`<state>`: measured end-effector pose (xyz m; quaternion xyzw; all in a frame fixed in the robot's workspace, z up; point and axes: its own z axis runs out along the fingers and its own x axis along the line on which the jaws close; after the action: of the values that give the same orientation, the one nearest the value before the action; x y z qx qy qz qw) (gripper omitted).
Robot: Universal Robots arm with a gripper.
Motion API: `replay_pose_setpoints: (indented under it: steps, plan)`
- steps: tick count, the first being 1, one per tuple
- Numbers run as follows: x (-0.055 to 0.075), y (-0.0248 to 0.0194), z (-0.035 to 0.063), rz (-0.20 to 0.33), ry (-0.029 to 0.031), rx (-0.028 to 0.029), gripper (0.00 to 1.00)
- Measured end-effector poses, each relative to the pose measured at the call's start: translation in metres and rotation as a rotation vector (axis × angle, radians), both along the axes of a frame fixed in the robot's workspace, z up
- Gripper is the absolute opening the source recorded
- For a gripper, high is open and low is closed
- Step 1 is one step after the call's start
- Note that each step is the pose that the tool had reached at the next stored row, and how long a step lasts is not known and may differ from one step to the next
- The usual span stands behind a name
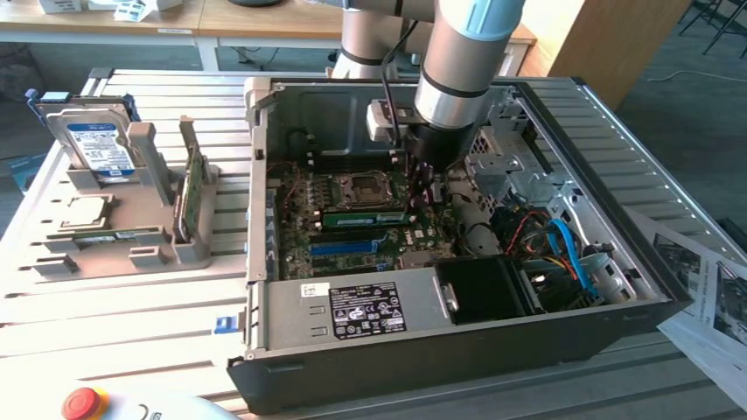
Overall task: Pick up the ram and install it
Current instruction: 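Press down the ram until it locks into place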
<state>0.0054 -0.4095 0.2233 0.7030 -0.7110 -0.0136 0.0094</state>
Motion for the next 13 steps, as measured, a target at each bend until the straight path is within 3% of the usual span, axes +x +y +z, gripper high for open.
replay_pose_setpoints:
  steps: [13]
  plan:
    - [0.0,0.0,0.0017,0.0,-0.0001,0.0001,0.11]
